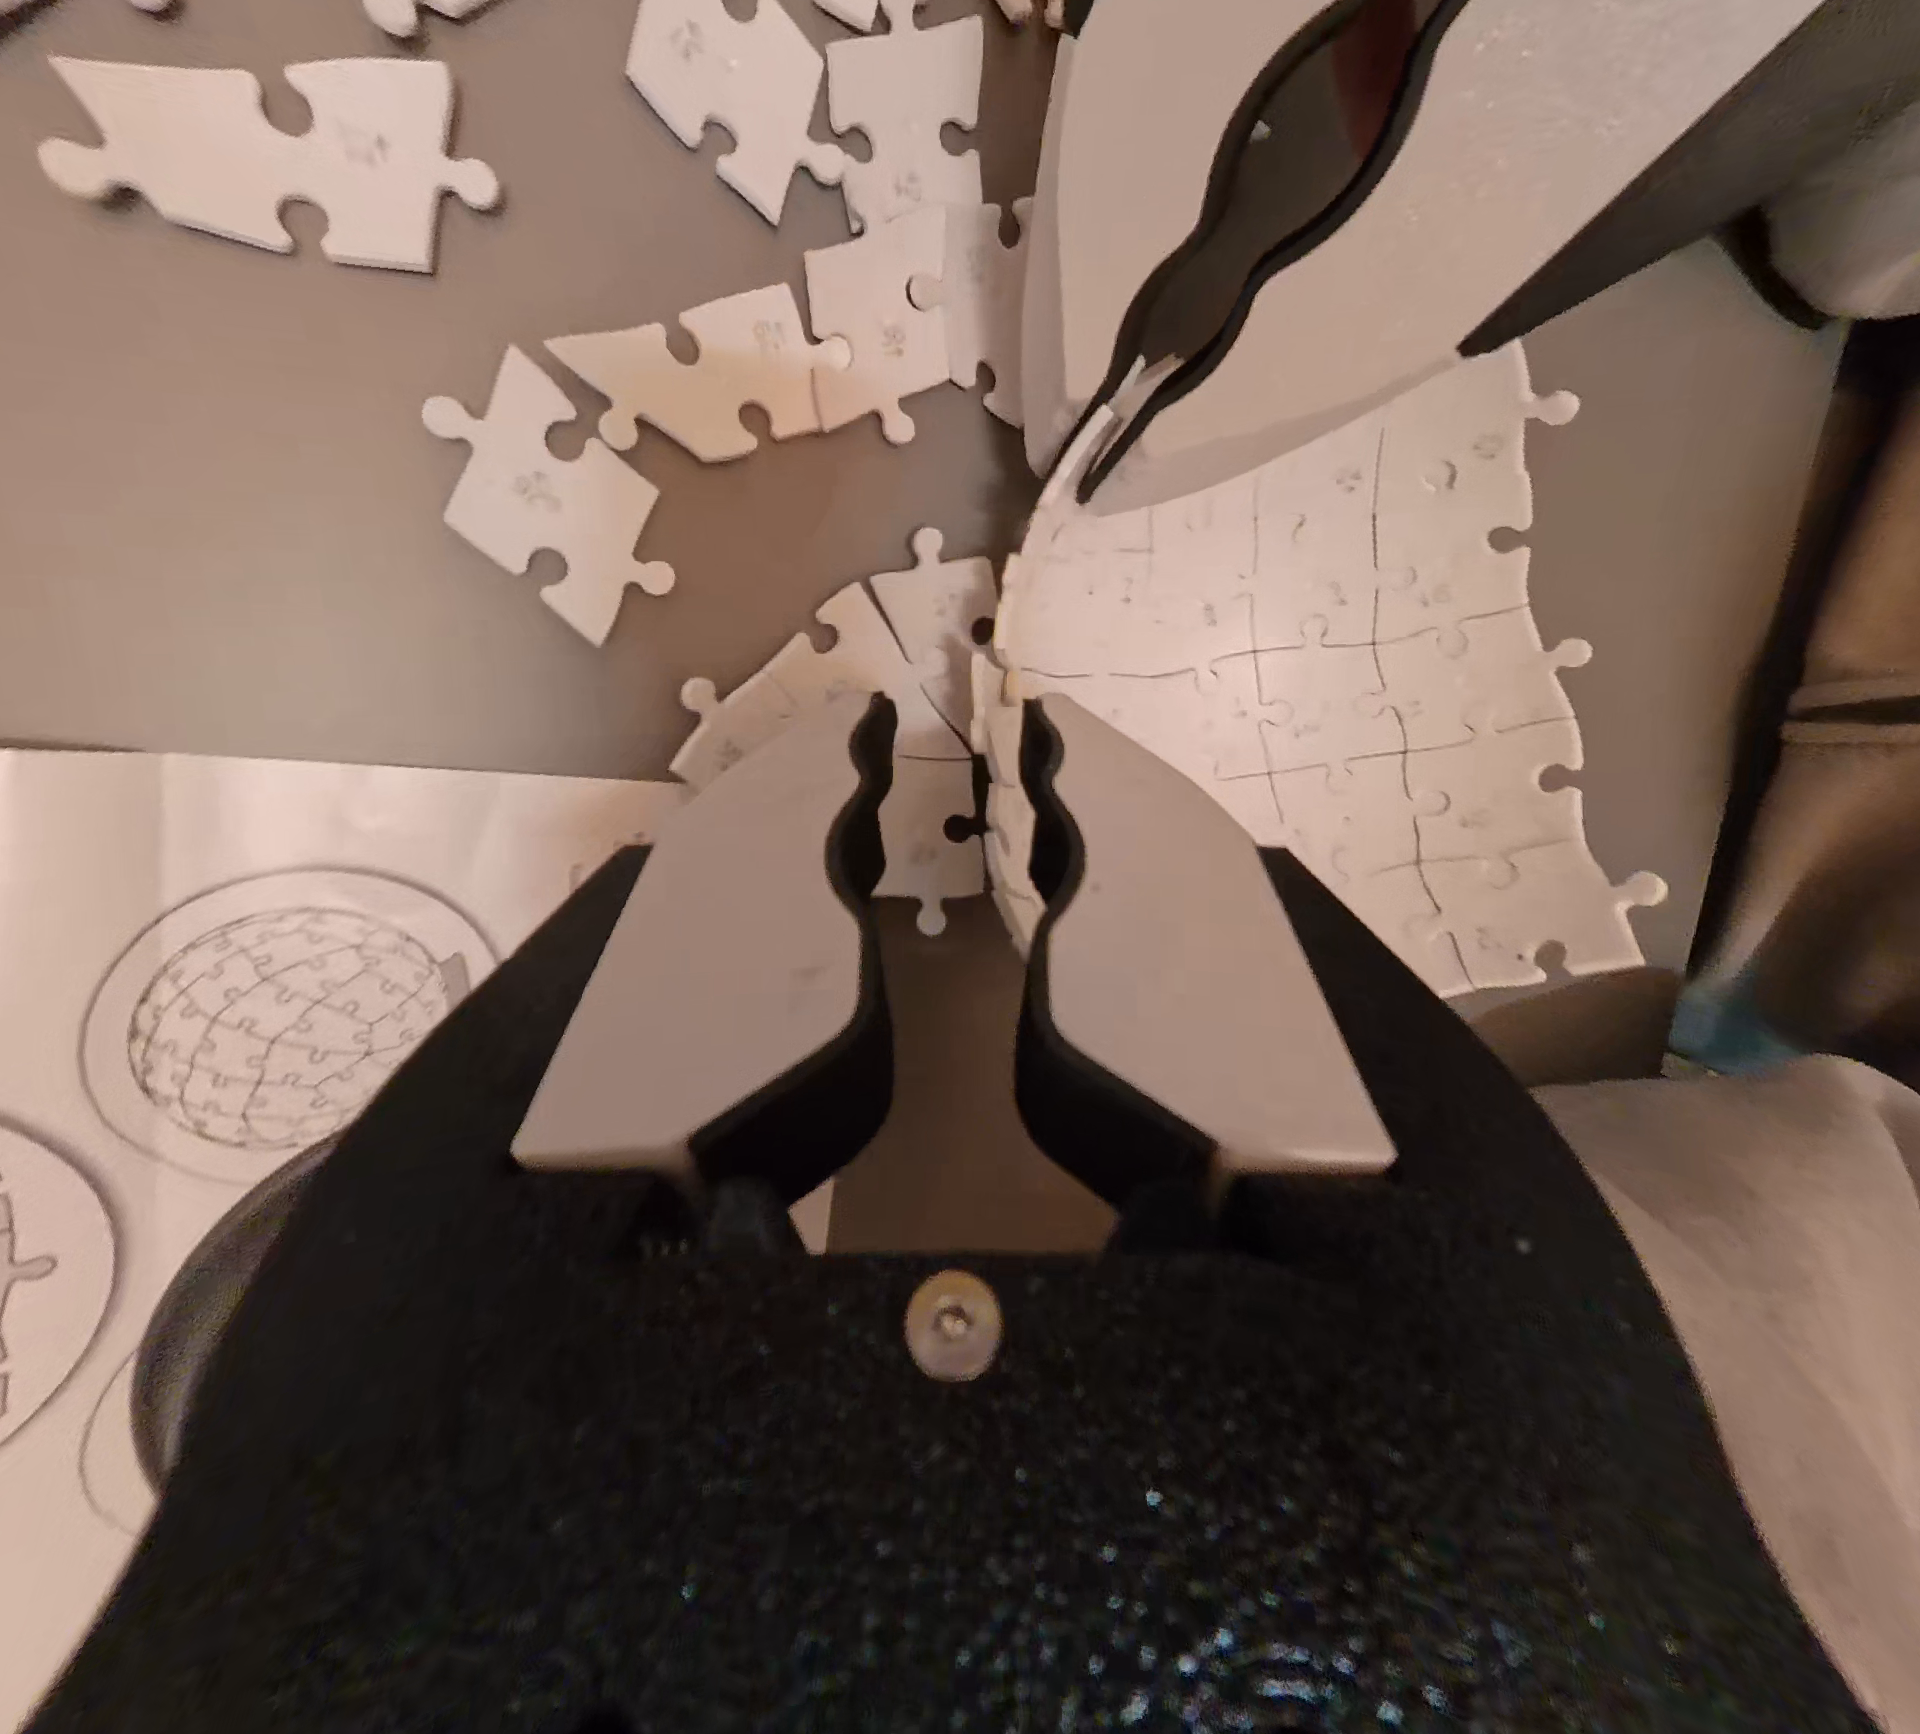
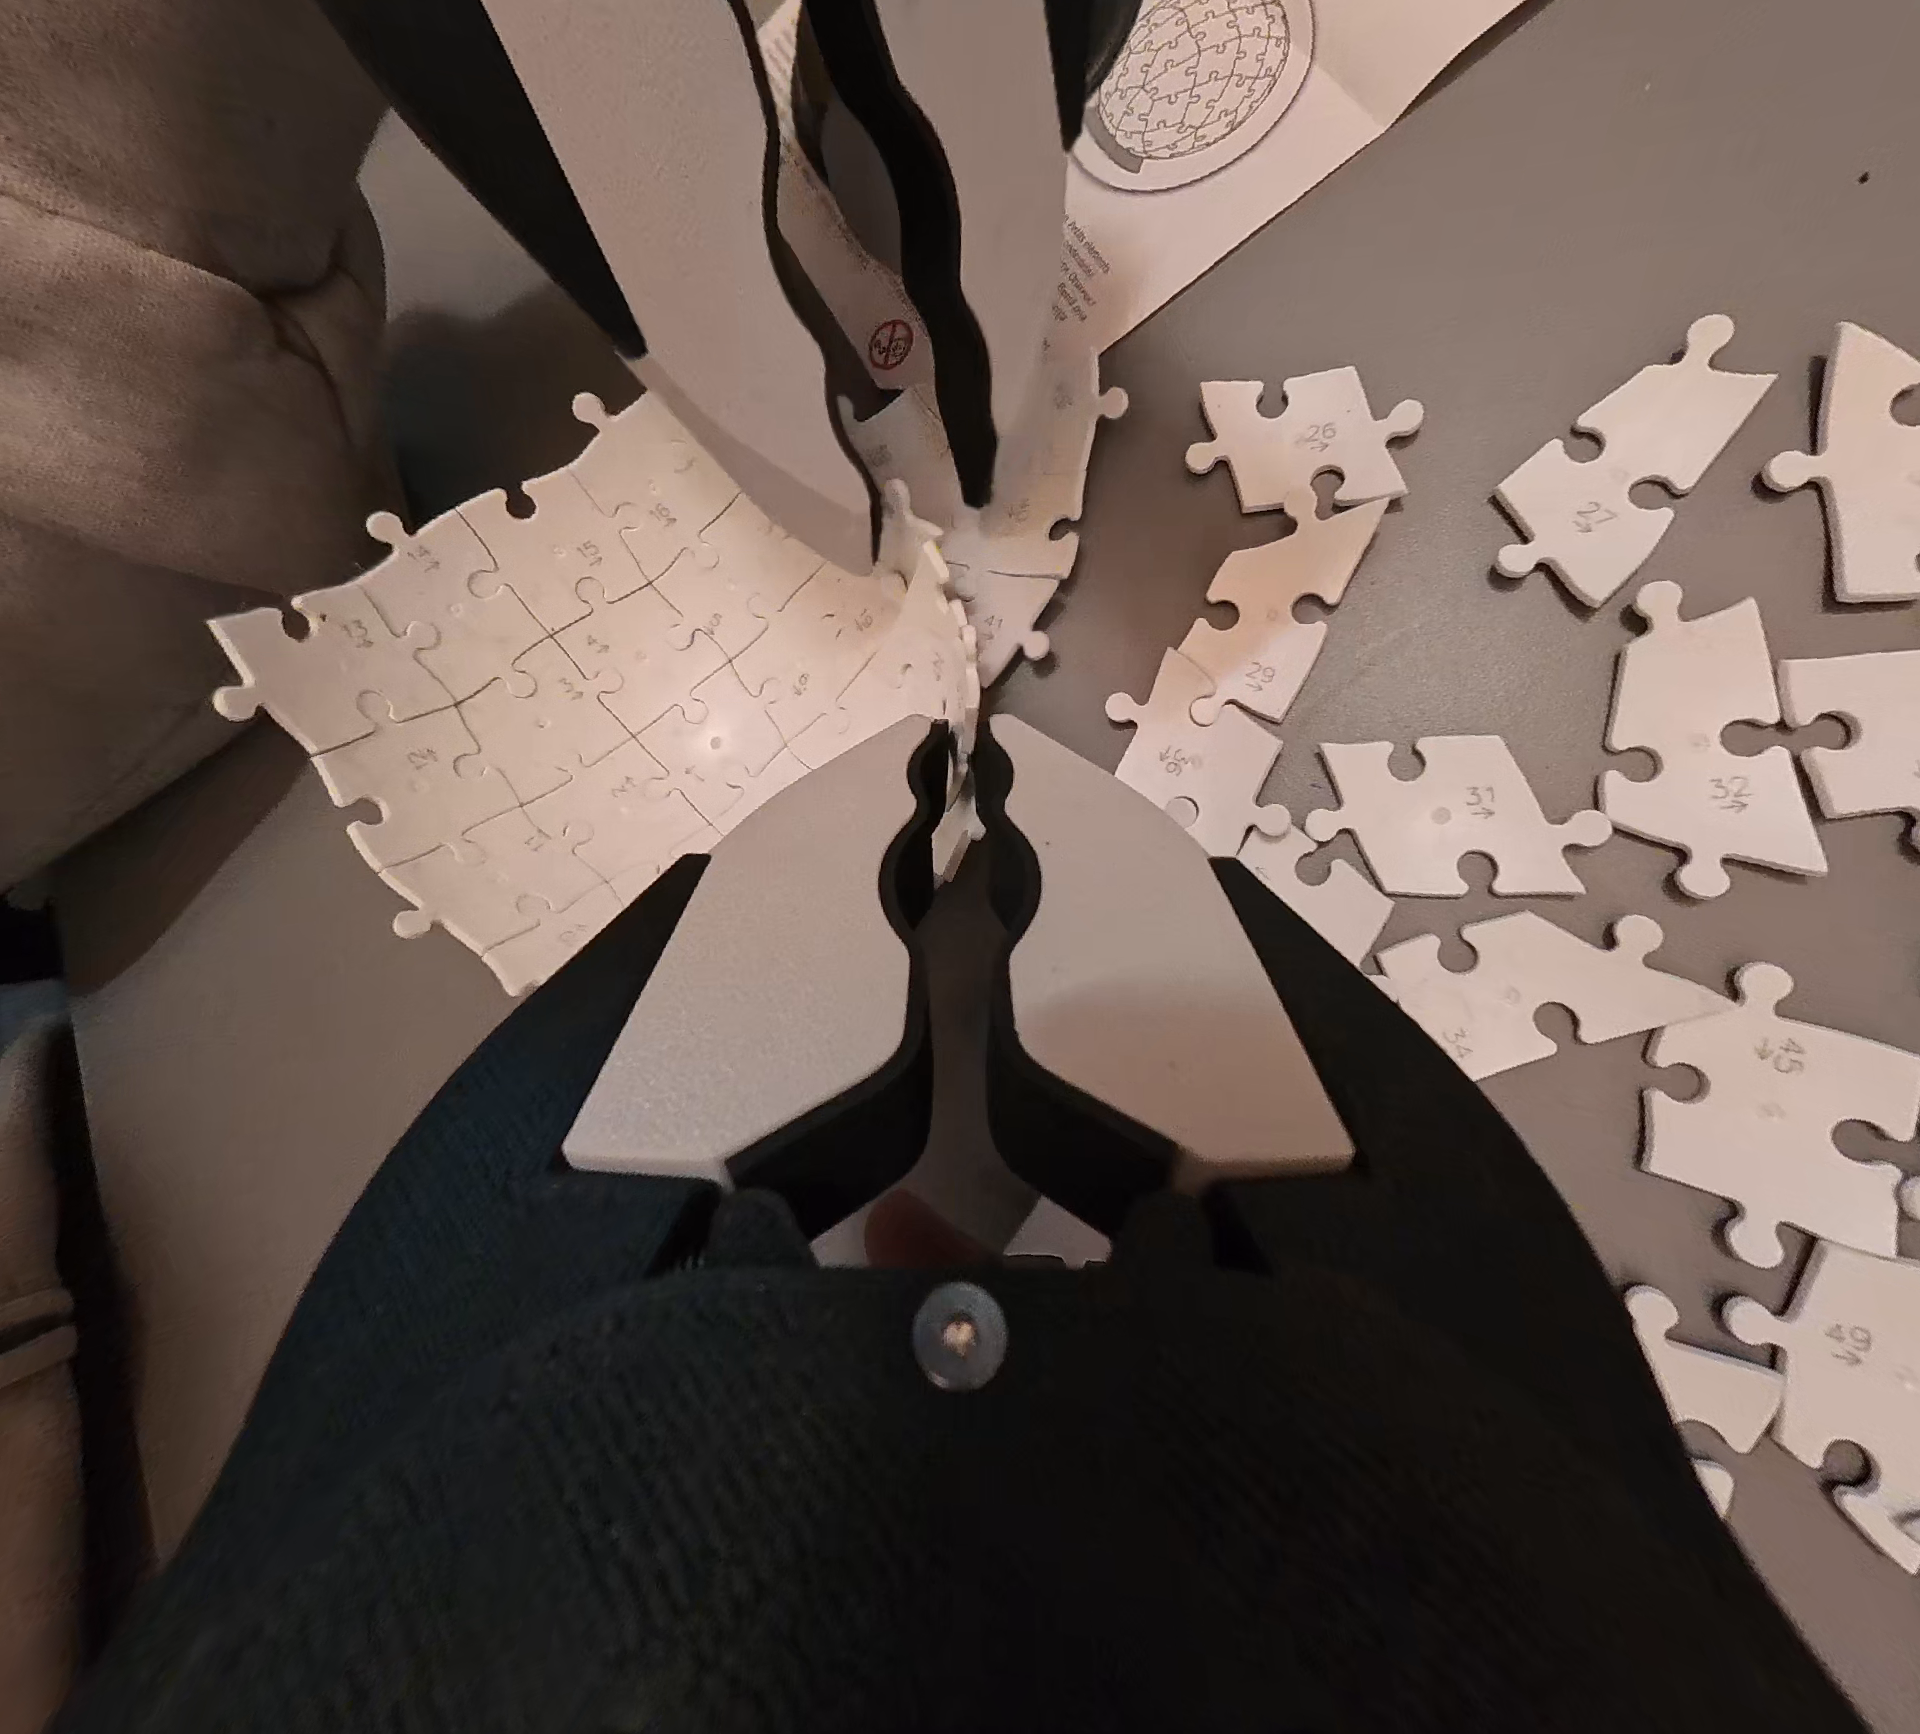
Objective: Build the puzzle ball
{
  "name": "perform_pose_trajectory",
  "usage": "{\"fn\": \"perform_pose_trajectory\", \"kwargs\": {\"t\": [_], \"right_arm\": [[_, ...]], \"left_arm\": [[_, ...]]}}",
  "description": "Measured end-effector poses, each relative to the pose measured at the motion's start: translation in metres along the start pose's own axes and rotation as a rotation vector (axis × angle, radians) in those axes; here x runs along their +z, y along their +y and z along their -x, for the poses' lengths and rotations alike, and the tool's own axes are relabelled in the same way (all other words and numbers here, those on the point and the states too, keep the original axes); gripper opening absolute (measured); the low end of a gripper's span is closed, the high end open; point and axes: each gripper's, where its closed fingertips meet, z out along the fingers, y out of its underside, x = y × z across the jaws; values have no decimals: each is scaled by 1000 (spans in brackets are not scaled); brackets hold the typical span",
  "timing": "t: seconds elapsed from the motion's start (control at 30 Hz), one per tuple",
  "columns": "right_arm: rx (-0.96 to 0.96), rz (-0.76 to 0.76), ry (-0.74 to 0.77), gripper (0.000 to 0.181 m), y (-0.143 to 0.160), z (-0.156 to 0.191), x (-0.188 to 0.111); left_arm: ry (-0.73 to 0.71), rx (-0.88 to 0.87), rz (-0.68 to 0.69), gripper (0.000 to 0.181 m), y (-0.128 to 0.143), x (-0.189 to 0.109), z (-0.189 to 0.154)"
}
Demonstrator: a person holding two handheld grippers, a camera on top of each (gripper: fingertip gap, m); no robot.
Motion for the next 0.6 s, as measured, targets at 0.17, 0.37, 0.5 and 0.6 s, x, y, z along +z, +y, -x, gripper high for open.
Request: {"fn": "perform_pose_trajectory", "kwargs": {"t": [0.17, 0.37, 0.5, 0.6], "right_arm": [[0, -1, -3, 4, 0, 1, 0], [-1, -2, -9, 4, -1, 2, -1], [-6, 4, 1, 3, 0, 2, -1], [0, -2, 2, 3, -1, 2, -2]], "left_arm": [[30, -4, 27, 24, 0, 6, -4], [23, 28, 46, 7, -6, 9, -8], [26, 13, 66, 7, -5, 11, -8], [19, -1, 63, 4, -6, 10, -7]]}}
